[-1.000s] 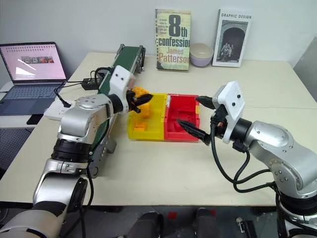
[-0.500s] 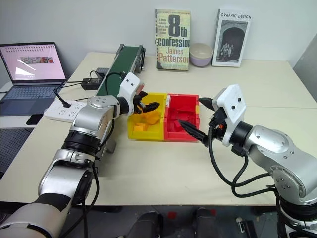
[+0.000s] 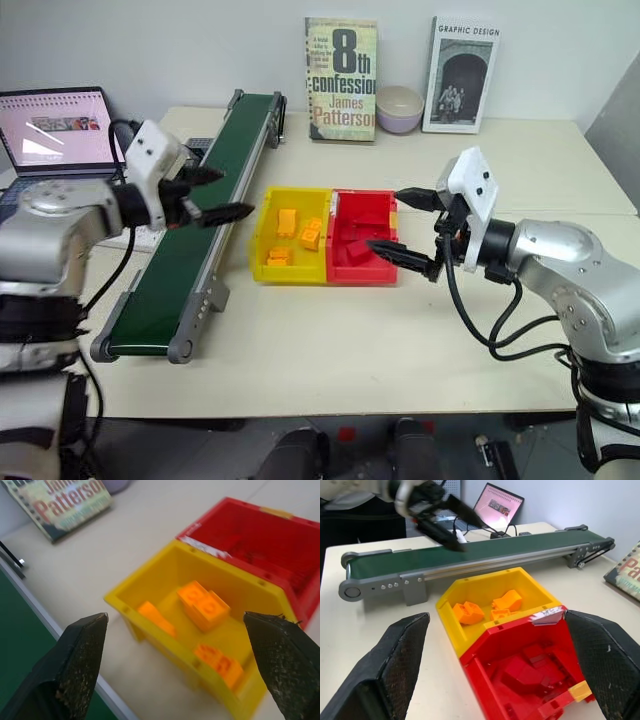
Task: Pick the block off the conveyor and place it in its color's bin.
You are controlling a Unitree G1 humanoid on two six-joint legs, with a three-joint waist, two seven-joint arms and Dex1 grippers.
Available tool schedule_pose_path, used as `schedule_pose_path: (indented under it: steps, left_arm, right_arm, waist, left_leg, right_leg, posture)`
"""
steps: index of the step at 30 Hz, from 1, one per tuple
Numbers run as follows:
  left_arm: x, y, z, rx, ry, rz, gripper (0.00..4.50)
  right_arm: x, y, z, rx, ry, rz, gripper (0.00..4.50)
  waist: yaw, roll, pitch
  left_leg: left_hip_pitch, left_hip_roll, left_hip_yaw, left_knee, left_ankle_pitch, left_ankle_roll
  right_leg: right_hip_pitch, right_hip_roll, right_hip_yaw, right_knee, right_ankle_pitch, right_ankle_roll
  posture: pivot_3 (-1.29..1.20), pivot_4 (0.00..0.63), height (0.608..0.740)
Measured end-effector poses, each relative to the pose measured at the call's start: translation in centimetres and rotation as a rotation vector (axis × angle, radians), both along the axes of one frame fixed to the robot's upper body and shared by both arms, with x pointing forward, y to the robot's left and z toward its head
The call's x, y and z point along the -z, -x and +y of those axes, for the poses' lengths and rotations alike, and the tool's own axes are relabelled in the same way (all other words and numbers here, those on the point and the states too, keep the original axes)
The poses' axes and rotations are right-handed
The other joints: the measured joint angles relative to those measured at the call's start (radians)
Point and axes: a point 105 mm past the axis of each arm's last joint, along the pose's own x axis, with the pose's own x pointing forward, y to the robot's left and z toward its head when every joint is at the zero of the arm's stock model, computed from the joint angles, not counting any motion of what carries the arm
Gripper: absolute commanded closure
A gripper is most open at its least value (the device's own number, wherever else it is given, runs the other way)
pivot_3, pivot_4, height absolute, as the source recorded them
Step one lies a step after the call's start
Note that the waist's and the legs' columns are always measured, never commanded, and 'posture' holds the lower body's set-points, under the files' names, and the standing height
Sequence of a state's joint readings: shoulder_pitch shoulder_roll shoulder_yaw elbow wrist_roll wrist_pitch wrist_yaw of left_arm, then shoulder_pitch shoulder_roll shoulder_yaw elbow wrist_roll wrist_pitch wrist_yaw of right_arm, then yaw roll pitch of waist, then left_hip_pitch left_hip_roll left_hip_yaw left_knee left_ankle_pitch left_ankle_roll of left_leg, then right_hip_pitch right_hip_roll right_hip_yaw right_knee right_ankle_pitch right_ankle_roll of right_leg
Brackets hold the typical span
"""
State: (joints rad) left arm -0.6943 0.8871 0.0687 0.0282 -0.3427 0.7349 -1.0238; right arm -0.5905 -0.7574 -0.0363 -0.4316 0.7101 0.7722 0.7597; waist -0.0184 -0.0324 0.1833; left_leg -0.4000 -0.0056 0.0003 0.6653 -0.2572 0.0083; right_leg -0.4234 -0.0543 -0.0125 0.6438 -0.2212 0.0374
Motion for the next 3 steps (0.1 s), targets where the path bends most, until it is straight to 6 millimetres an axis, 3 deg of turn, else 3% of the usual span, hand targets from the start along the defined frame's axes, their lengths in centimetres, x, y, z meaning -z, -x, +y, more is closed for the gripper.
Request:
schedule_pose_path:
  steps: [3]
  left_arm:
    - [-0.8,1.7,0.2,0.033,-0.004,0.008,0.01]
  right_arm:
    - [0.3,0.0,-0.3,-0.022,0.015,0.014,0.00]
  waist:
    - [0.004,0.000,0.000]
  left_leg:
    - [0.000,0.000,0.001,0.000,0.000,0.000]
  right_leg:
    - [0.000,0.000,0.000,0.000,0.000,0.000]
  posture:
    - [0.00,0.150,0.740]
